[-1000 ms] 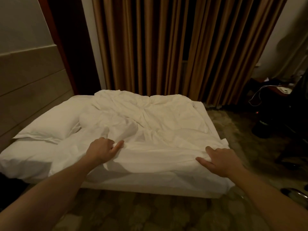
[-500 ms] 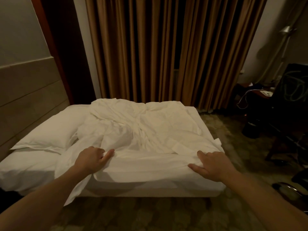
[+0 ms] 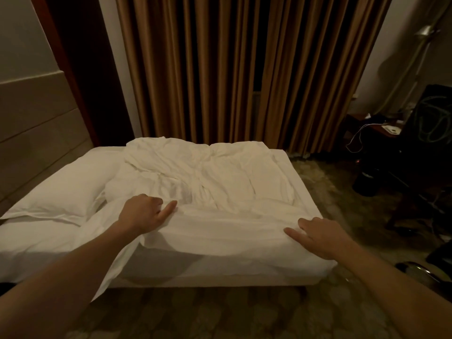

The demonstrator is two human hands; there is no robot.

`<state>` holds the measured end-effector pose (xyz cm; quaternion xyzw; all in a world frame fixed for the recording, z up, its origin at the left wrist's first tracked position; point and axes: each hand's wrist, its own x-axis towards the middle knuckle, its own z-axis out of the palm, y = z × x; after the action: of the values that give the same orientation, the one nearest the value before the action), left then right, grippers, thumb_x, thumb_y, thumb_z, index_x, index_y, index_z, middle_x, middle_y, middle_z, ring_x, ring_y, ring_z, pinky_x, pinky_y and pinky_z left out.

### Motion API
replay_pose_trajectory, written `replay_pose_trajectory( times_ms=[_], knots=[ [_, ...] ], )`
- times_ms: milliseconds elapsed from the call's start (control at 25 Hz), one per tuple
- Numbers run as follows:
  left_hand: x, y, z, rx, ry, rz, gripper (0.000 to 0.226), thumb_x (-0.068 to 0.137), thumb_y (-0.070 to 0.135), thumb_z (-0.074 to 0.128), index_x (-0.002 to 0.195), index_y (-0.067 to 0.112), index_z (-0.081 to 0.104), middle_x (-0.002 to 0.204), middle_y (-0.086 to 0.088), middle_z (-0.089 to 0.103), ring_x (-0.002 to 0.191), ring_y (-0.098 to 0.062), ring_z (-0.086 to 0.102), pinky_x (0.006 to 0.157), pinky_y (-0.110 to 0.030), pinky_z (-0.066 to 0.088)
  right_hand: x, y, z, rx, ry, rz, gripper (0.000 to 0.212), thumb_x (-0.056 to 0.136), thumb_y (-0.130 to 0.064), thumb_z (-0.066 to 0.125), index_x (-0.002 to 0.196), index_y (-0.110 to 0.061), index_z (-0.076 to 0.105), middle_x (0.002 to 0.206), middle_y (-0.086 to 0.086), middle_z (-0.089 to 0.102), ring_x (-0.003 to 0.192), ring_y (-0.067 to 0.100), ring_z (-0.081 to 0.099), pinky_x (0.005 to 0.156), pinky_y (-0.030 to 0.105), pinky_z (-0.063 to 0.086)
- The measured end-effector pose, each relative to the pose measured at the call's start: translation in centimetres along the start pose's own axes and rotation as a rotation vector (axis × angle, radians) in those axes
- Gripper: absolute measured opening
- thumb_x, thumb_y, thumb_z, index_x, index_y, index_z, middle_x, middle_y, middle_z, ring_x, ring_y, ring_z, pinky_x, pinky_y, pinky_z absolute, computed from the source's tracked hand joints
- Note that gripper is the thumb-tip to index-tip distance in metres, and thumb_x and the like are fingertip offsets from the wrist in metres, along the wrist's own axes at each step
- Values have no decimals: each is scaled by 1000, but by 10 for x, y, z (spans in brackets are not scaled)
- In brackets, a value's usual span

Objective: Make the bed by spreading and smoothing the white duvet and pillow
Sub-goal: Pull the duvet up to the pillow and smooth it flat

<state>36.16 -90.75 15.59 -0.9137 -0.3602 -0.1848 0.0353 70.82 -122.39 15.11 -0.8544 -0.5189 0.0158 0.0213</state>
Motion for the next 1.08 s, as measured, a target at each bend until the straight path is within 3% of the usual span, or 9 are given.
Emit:
replay_pose_trajectory(
  times_ms=[80,160,280,360,520,720,840,920,1080],
  knots=[
    [18,6,2,13,30,24,72,85,77,19,45,21,39,41,7,38,40,-18,42,48,-28,35,23,15,6,51,-168,60,133,47,-96,-29,123,-26,54,93,-4,60,80,11,58,78,34,46],
    [36,15,6,22,38,33,74,85,77,19,45,19,41,40,6,39,39,-16,42,49,-26,36,41,27,20,72,-330,105,139,47,-97,-26,153,-27,30,135,6,59,114,24,60,101,42,43],
    [56,23,11,43,58,44,73,84,77,18,45,20,42,41,6,42,40,-14,42,50,-24,33,56,27,46,171,-487,114,116,59,-96,-11,160,-41,0,166,4,23,146,30,35,121,47,24],
    [65,23,14,53,58,47,74,84,77,19,45,19,44,40,5,43,39,-15,43,50,-24,35,68,34,64,190,-602,57,127,46,-104,-15,158,-47,-2,169,-2,13,150,27,27,123,48,18],
    [80,20,17,40,31,-17,84,84,80,17,49,14,55,42,0,49,43,-20,49,53,-29,44,76,61,89,59,-606,-66,120,55,-101,-17,157,-46,11,168,-3,17,154,24,13,124,50,2],
    [100,20,15,42,34,-74,80,86,76,20,49,16,58,44,0,54,47,-21,53,56,-26,38,57,71,95,105,-660,-175,111,68,-93,51,158,-41,12,167,-4,17,155,25,1,124,46,-5],
    [111,27,19,83,18,-58,80,87,75,19,48,16,58,45,0,54,47,-20,52,54,-25,33,58,71,104,74,-605,-159,114,59,-85,70,153,-37,26,158,-1,34,150,28,20,121,44,19],
    [116,30,23,92,12,-64,82,87,75,19,48,15,59,46,-1,55,48,-21,52,53,-26,33,62,74,108,122,-528,-115,88,65,-78,73,135,-33,45,134,-1,54,128,23,48,101,36,41],
    [123,27,27,63,-5,-104,89,85,80,15,49,14,61,47,-3,57,50,-23,54,55,-29,40,67,81,96,304,-406,-42,61,63,-87,66,87,-32,55,90,-14,59,84,10,55,74,29,44]
  ],
)
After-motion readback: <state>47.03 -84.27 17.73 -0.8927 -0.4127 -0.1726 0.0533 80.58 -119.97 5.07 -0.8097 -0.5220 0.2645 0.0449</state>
